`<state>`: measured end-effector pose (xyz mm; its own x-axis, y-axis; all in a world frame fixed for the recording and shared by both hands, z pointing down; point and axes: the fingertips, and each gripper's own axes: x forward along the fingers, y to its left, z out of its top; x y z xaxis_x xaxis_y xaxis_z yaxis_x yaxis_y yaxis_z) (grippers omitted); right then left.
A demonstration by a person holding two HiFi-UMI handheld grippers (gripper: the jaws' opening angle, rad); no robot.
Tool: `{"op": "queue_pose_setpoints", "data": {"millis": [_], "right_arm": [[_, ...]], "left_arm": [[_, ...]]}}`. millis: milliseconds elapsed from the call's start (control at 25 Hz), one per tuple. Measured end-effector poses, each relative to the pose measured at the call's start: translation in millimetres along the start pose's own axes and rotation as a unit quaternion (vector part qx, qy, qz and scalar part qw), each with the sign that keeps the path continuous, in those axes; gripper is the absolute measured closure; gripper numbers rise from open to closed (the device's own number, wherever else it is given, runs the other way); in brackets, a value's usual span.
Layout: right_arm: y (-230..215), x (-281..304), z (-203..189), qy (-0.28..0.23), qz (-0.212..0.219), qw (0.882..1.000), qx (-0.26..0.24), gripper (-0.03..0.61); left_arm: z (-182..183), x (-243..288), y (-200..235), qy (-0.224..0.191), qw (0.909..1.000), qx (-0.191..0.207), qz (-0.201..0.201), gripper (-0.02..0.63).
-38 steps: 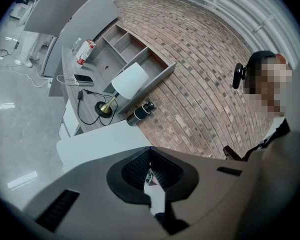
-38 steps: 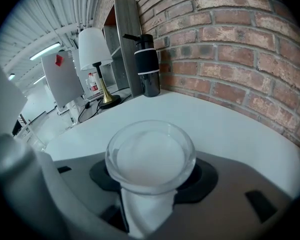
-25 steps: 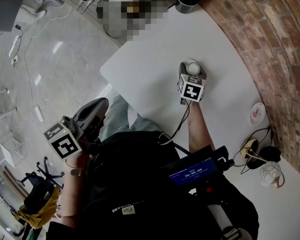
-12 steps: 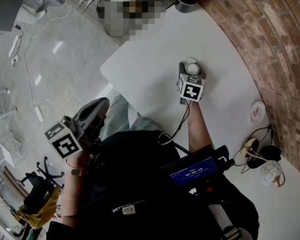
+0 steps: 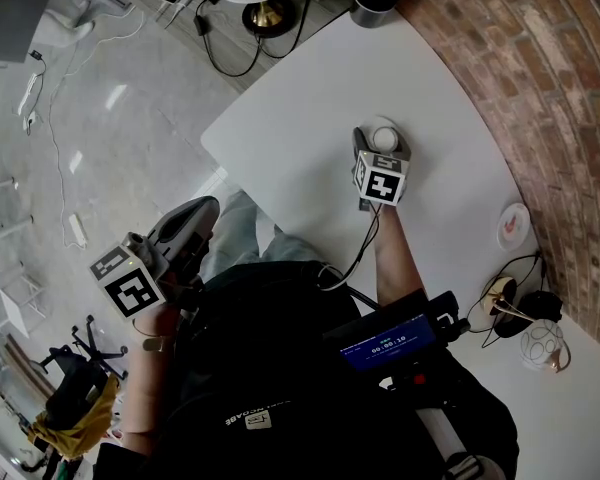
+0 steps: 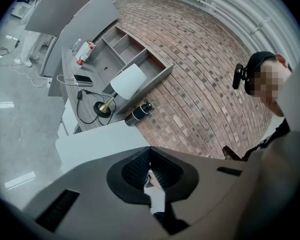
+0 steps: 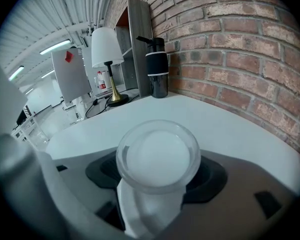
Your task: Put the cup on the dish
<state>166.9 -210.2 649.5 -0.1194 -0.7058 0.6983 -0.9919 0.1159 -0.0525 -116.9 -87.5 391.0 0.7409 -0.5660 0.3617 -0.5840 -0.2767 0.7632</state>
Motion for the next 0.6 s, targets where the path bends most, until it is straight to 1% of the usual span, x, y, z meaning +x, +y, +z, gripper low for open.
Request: {"op": "queue_pose_setpoints", "data": {"millis": [240,600], "right_arm": [[-3,-9,1,-0.003,-0.006,1.000,0.009,0.265],[-3,-34,-2,-0.003,-0.013,1.000,0.014,0.265]], "left_arm": [[1,-3,-1,-0.001,1.0000,0.003,-0.007,0.607],[5,-6,-11,0.009,0.9994,0.019,-0.029,0.607]]}}
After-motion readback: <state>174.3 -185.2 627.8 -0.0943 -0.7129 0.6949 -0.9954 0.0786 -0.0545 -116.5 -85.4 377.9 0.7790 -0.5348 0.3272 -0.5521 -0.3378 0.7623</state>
